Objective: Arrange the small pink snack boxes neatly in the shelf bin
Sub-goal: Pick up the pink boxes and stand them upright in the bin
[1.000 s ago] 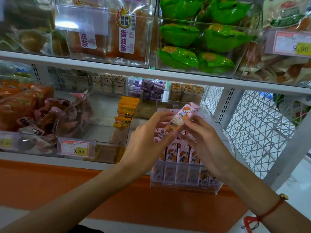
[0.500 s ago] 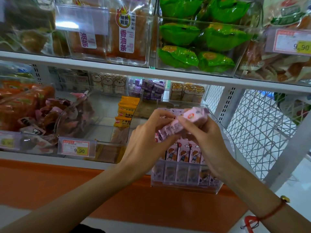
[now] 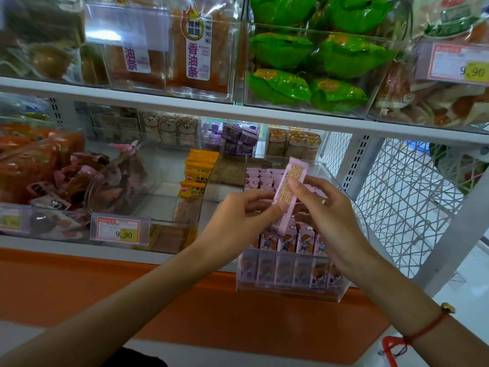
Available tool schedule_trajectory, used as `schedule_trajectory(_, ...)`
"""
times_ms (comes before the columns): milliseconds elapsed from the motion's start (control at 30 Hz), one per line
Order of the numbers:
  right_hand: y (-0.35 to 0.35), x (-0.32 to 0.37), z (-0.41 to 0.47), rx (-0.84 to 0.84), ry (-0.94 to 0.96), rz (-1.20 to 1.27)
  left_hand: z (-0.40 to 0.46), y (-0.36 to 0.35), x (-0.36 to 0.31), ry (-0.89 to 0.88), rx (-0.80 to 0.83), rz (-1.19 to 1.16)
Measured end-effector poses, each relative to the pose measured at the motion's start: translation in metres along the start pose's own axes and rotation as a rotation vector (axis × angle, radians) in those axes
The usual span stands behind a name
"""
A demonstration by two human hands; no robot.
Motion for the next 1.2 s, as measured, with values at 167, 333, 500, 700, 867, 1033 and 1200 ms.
schedule_trajectory(167, -0.008, 0.010, -0.005, 0.101, 0.126, 0.023, 0.003, 0.010, -0.006, -0.150, -0.067, 0.250)
schedule_trajectory(333, -0.015, 0.014, -0.011, 0.245, 0.217, 0.045, 0.005, 0.020, -0.007, -0.209, -0.113, 0.285)
schedule_trajectory(500, -0.015, 0.014, -0.011, 0.174, 0.213, 0.041, 0.004, 0.021, -0.007, -0.255, -0.166, 0.296)
schedule_trajectory(700, -0.010, 0.016, -0.010, 0.019, 0.136, -0.047, 0.002, 0.026, -0.013, -0.397, -0.299, 0.484)
schedule_trajectory(867, -0.004, 0.007, -0.001, 0.049, -0.130, 0.223, 0.004, 0.020, -0.009, -0.271, -0.143, 0.481)
schedule_trajectory(1033, -0.003, 0.007, 0.002, 0.151, -0.204, 0.360, 0.006, 0.021, -0.006, -0.165, -0.026, 0.346)
schedule_trajectory(1200, -0.008, 0.009, -0.006, 0.224, -0.079, 0.238, 0.005, 0.027, -0.007, -0.288, -0.201, 0.410)
Point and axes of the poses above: each hand's wrist, its own z-axis towards the middle knuckle, its own y-axis out of the back of the hand, x = y × z, the point moved 5 cm from there along z, towards the middle knuckle, and after that the axes turned 15 degrees about -x, right-handed, at the moved point
